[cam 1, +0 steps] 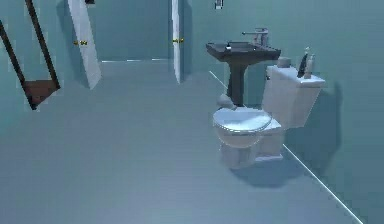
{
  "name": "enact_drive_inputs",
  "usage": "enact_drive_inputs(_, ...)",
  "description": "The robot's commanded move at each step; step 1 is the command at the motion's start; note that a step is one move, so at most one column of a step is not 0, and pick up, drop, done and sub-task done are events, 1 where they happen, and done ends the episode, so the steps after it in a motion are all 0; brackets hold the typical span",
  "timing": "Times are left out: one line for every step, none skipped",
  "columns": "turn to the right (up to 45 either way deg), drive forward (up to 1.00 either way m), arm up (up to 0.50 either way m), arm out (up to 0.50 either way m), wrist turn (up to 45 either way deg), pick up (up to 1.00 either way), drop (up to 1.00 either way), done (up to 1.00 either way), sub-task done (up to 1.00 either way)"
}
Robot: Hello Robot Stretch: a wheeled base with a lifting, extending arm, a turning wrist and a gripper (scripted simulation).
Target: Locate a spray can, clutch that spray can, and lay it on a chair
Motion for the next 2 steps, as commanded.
enact_drive_inputs(0.0, 1.00, 0.00, 0.00, 0.0, 0.00, 0.00, 0.00, 0.00)
enact_drive_inputs(0.0, 0.10, 0.00, 0.00, 0.0, 0.00, 0.00, 0.00, 0.00)
